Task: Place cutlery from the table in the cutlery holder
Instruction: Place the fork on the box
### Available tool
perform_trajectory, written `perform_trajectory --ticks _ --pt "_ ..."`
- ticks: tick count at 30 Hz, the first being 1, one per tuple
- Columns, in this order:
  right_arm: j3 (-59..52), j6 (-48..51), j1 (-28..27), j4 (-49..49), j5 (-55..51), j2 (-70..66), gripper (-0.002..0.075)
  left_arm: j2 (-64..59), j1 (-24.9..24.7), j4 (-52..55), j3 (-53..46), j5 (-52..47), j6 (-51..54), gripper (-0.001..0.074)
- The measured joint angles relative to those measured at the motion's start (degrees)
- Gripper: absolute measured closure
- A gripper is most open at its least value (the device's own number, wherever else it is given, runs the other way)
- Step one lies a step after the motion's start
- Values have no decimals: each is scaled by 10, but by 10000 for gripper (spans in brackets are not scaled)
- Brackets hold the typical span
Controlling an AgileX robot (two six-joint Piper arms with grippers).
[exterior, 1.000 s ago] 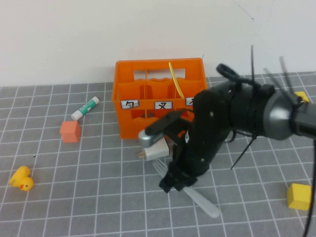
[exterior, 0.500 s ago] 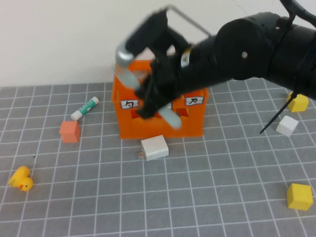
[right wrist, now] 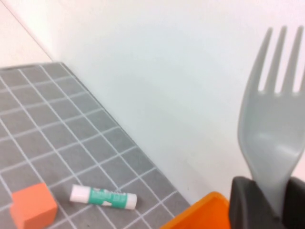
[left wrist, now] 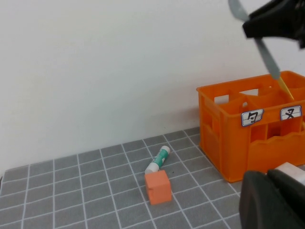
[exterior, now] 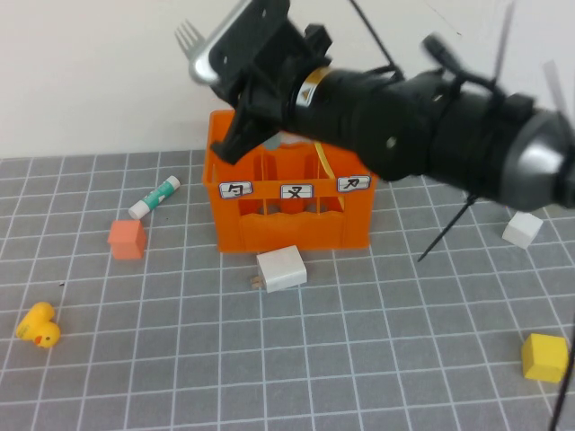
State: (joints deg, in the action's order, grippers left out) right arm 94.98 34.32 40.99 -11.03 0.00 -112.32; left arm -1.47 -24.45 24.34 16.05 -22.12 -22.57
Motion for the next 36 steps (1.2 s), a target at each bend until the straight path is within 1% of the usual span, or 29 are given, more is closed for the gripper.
perform_trajectory --ticks 2,7,21,28,32,36 --pt "0 7 0 0 21 -20 608 0 0 0 0 1 0 735" --pt "-1 17 0 -6 27 -50 608 0 0 0 0 1 -1 735" --pt "-40 24 -13 -36 60 -55 608 0 0 2 0 2 -2 735" --pt "-40 91 -13 -37 61 -68 608 0 0 3 0 2 -2 735" --pt "-40 79 -13 -37 58 -69 605 0 0 3 0 2 -2 735" --pt "-40 61 -13 -45 58 -69 578 0 0 3 0 2 -2 735"
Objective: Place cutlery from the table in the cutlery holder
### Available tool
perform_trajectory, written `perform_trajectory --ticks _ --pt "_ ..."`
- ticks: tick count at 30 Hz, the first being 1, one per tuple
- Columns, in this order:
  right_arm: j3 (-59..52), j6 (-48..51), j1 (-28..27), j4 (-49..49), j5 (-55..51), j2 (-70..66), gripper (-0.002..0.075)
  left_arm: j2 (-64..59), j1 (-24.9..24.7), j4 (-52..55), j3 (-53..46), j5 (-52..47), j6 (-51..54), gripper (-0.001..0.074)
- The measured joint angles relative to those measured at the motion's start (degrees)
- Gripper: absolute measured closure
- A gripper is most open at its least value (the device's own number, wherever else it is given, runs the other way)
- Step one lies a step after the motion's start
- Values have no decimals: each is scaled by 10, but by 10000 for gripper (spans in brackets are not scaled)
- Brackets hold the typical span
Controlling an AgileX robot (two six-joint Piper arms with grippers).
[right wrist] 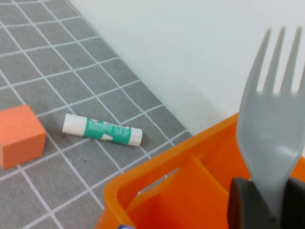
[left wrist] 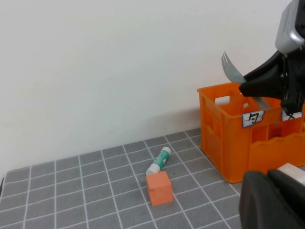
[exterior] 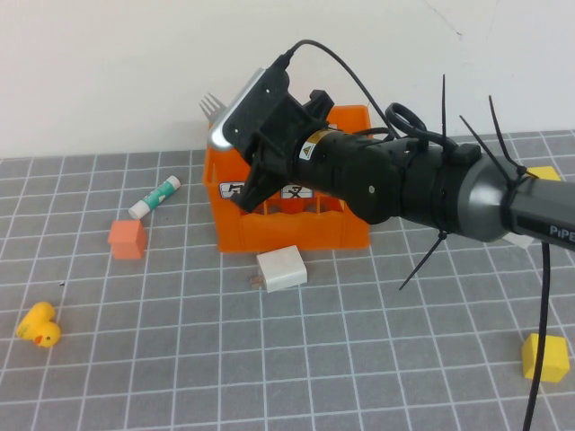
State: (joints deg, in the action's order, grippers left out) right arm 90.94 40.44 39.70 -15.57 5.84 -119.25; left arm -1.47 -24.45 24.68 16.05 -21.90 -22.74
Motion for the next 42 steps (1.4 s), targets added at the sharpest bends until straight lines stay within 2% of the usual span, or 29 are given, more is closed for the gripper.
perform_trajectory --ticks 12,18,23,28,31,35,42 --pt "0 9 -4 -20 -5 2 440 0 0 0 0 0 0 735" --pt "0 67 -5 -21 -55 54 434 0 0 0 0 0 -2 735" --pt "0 159 -5 -19 -137 150 491 0 0 0 0 0 -2 735" --pt "0 187 -5 -1 -257 270 655 0 0 0 0 3 -2 735" --pt "0 147 -5 17 -324 343 703 0 0 0 0 11 -4 735" --pt "-13 89 -5 52 -395 432 717 0 0 0 -10 37 -31 735" --pt "-147 -35 -5 201 -466 596 720 0 0 52 -62 128 -45 735"
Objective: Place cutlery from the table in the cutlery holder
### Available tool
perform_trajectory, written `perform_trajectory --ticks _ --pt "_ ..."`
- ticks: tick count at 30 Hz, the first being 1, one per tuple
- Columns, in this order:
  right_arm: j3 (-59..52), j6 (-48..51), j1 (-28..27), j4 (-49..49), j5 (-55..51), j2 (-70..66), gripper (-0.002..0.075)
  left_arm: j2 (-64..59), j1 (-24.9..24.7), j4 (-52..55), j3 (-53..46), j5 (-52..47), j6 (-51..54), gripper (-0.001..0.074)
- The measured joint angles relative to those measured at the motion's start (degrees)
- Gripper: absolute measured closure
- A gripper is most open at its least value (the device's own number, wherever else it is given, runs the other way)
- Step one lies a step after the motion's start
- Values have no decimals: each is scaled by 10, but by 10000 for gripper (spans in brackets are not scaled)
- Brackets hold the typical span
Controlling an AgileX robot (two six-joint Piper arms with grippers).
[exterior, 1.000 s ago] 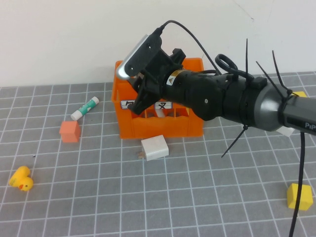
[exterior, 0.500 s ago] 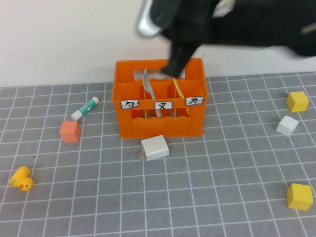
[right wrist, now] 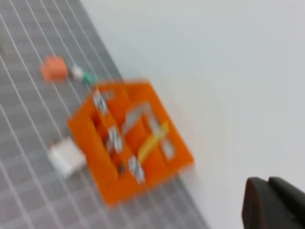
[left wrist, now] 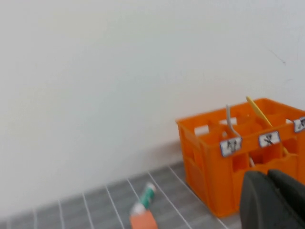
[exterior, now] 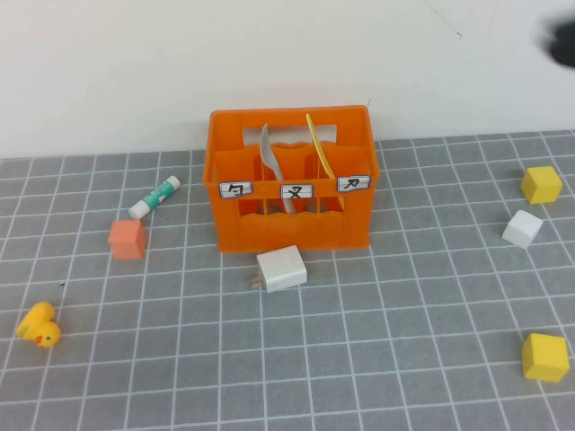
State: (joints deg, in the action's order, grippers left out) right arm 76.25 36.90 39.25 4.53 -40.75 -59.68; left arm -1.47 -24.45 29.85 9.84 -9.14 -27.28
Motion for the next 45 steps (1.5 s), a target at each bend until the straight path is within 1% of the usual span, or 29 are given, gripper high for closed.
perform_trajectory --ticks 2,4,9,14,17,20,29,45 --pt "-50 -46 0 38 -9 52 720 0 0 38 -1 20 0 735" --pt "-96 -77 0 54 -12 107 720 0 0 63 -1 32 0 735" --pt "-237 -138 0 62 -5 225 720 0 0 77 -1 36 0 735" --pt "-384 -195 0 64 36 323 720 0 0 80 -8 36 0 735" --pt "-447 -217 0 58 48 367 720 0 0 83 -8 36 0 735" --pt "-485 -226 0 53 53 387 723 0 0 85 -8 37 0 735" --pt "-555 -246 0 -10 24 393 726 0 0 88 -8 39 0 736" --pt "-562 -249 0 -15 28 393 726 0 0 89 -8 39 0 735"
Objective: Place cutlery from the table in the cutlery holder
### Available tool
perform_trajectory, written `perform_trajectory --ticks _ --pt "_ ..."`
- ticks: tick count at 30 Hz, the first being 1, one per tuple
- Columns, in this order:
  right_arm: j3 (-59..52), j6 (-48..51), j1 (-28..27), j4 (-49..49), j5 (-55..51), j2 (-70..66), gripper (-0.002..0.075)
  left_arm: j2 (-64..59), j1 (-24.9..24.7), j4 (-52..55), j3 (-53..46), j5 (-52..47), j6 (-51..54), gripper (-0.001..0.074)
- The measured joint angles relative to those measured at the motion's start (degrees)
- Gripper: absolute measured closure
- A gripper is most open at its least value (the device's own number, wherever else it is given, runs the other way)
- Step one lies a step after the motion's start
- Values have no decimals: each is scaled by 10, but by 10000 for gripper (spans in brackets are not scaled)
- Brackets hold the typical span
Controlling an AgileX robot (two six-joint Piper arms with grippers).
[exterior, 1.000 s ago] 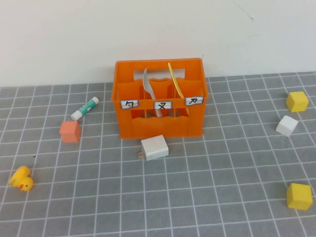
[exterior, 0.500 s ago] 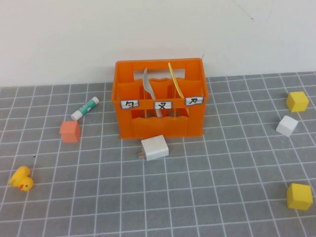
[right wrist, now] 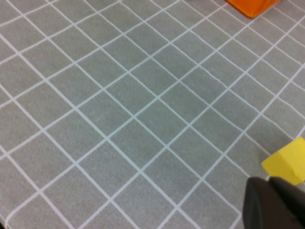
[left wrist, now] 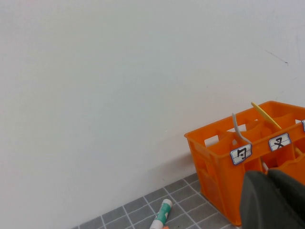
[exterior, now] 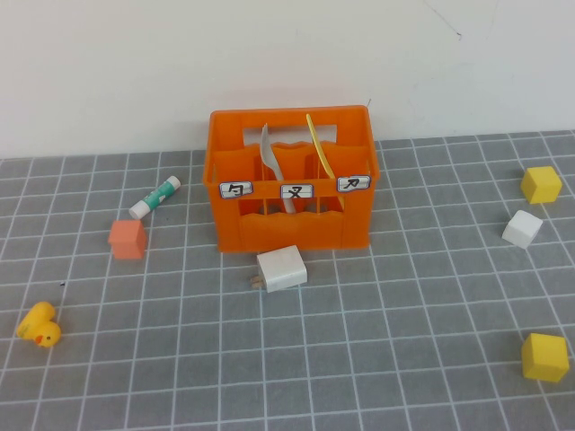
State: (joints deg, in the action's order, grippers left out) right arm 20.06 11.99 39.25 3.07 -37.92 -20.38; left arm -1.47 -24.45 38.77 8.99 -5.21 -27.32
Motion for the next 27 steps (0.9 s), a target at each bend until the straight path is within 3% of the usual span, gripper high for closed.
perform_trajectory --ticks 7,13,19,27 --pt "0 0 0 0 0 0 726 8 0 -5 0 -18 -29 735" --pt "0 0 0 -1 0 0 727 12 14 -151 0 -81 -63 735" --pt "0 0 0 -1 0 0 727 12 78 -260 -5 -151 70 735" --pt "0 0 0 -1 0 0 727 12 145 -328 -71 -102 149 735"
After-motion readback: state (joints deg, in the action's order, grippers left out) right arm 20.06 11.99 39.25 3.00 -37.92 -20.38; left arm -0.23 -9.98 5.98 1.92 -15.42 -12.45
